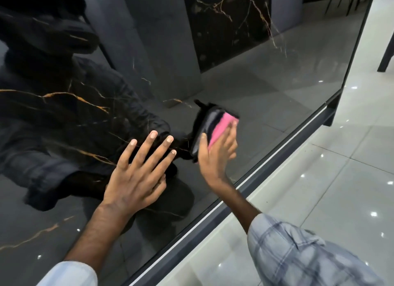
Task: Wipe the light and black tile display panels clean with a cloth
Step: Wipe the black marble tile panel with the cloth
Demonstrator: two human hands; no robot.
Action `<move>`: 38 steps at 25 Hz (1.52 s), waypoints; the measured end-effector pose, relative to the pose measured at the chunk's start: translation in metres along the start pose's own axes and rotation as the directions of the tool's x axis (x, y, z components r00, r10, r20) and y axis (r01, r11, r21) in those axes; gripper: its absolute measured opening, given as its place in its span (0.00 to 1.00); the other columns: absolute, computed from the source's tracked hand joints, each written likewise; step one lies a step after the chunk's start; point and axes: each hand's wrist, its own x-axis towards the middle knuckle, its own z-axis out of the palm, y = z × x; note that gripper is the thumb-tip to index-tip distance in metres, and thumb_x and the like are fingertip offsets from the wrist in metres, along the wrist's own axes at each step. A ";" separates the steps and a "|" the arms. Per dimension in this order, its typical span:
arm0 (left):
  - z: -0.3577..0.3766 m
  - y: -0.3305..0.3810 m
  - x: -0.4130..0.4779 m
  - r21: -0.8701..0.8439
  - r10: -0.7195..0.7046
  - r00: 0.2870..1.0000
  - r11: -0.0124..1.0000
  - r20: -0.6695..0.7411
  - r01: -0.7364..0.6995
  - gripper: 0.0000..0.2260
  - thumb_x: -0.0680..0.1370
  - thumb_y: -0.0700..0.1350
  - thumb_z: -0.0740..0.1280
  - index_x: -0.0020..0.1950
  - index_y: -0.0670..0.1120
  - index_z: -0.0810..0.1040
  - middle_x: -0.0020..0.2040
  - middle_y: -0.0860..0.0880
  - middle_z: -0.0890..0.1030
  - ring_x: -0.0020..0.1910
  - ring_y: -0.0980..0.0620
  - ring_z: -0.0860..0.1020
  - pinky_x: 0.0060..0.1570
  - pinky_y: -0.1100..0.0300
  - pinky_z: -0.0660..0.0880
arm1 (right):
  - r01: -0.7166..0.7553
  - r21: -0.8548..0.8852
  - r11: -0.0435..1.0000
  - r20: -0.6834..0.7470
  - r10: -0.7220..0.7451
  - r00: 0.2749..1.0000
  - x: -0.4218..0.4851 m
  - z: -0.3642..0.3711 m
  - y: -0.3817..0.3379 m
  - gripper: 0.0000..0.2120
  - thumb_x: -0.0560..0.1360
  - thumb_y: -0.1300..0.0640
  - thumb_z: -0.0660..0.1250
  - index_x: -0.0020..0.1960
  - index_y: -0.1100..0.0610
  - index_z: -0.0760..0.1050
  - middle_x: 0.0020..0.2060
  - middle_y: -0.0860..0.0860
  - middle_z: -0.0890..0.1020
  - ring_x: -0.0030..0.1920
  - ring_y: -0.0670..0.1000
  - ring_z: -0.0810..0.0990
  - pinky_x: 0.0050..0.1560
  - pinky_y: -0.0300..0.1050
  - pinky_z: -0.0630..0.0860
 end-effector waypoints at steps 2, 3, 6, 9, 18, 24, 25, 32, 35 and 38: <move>0.000 -0.001 0.000 -0.007 0.003 1.000 1.000 0.000 -0.003 0.28 0.81 0.52 0.60 0.81 0.48 0.68 0.85 0.46 0.57 0.84 0.39 0.55 0.79 0.40 0.51 | 0.369 -0.028 0.929 -0.015 -0.370 0.929 0.004 -0.006 -0.011 0.41 0.80 0.40 0.61 0.83 0.58 0.49 0.82 0.56 0.53 0.76 0.63 0.60 0.71 0.61 0.58; -0.001 -0.001 0.001 -0.013 0.004 1.000 1.000 0.004 -0.004 0.27 0.81 0.53 0.59 0.81 0.48 0.67 0.85 0.46 0.57 0.84 0.39 0.55 0.79 0.40 0.51 | 0.437 -0.047 0.898 -0.023 -0.439 0.898 0.008 -0.003 0.000 0.41 0.79 0.40 0.61 0.83 0.57 0.49 0.82 0.56 0.54 0.76 0.63 0.60 0.71 0.60 0.57; 0.000 -0.002 0.000 -0.017 -0.002 1.000 1.000 0.008 0.002 0.27 0.82 0.53 0.58 0.82 0.48 0.67 0.85 0.46 0.56 0.84 0.39 0.54 0.80 0.41 0.50 | 0.101 -0.052 0.994 0.014 -0.100 0.995 -0.009 0.009 0.071 0.41 0.79 0.37 0.59 0.83 0.55 0.48 0.82 0.55 0.55 0.78 0.62 0.59 0.74 0.63 0.56; 0.001 -0.001 -0.002 -0.012 0.007 1.000 1.000 0.016 -0.007 0.27 0.83 0.53 0.57 0.82 0.48 0.66 0.85 0.46 0.55 0.84 0.39 0.53 0.79 0.41 0.49 | -0.514 -0.175 0.840 0.117 0.536 0.836 -0.046 0.017 0.142 0.39 0.83 0.38 0.56 0.83 0.60 0.49 0.81 0.58 0.59 0.77 0.63 0.62 0.74 0.66 0.58; 0.002 -0.003 -0.004 -0.077 0.000 0.999 0.997 -0.041 -0.003 0.23 0.84 0.53 0.58 0.78 0.48 0.72 0.85 0.46 0.56 0.84 0.40 0.53 0.79 0.42 0.50 | -0.646 -0.120 0.754 0.259 0.652 0.713 -0.073 0.018 0.140 0.35 0.85 0.40 0.56 0.81 0.63 0.53 0.72 0.61 0.67 0.69 0.62 0.72 0.71 0.57 0.69; 0.002 0.008 0.007 -0.196 -0.165 0.980 0.971 -0.116 0.140 0.20 0.82 0.53 0.62 0.71 0.48 0.79 0.82 0.47 0.65 0.82 0.43 0.62 0.76 0.39 0.51 | -0.762 0.215 0.611 0.386 0.663 0.641 -0.017 0.002 0.109 0.22 0.76 0.42 0.60 0.53 0.62 0.73 0.54 0.63 0.82 0.51 0.59 0.83 0.58 0.51 0.79; 0.000 0.017 0.013 -0.247 -0.192 0.974 0.956 -0.120 0.158 0.20 0.81 0.53 0.63 0.71 0.49 0.79 0.82 0.47 0.65 0.82 0.43 0.63 0.75 0.38 0.52 | -0.726 0.169 0.667 0.340 0.652 0.678 -0.004 -0.001 0.106 0.24 0.75 0.41 0.60 0.57 0.61 0.72 0.60 0.62 0.80 0.55 0.59 0.82 0.62 0.52 0.78; 0.011 0.053 0.096 -0.275 -0.195 0.972 0.949 -0.132 0.153 0.24 0.81 0.57 0.62 0.75 0.48 0.75 0.84 0.46 0.60 0.83 0.44 0.60 0.75 0.39 0.53 | 0.182 -0.134 0.974 0.067 -0.174 0.982 0.045 -0.028 0.076 0.40 0.79 0.38 0.64 0.80 0.58 0.52 0.73 0.60 0.64 0.73 0.60 0.66 0.69 0.62 0.61; 0.028 0.063 0.102 -0.131 -0.124 0.990 0.985 -0.063 0.115 0.25 0.82 0.55 0.62 0.78 0.48 0.71 0.85 0.47 0.58 0.83 0.42 0.57 0.75 0.40 0.54 | -0.153 -0.130 0.980 0.087 0.165 0.982 0.046 -0.025 0.136 0.42 0.79 0.34 0.60 0.82 0.59 0.54 0.74 0.60 0.65 0.74 0.60 0.65 0.71 0.64 0.60; 0.035 0.065 0.098 -0.032 -0.131 0.989 0.991 -0.069 0.129 0.25 0.83 0.54 0.62 0.80 0.51 0.70 0.84 0.48 0.60 0.83 0.41 0.57 0.75 0.42 0.54 | -0.633 -0.142 0.761 0.115 0.647 0.753 0.042 -0.017 0.173 0.39 0.83 0.37 0.57 0.82 0.61 0.51 0.77 0.61 0.63 0.76 0.63 0.64 0.73 0.64 0.60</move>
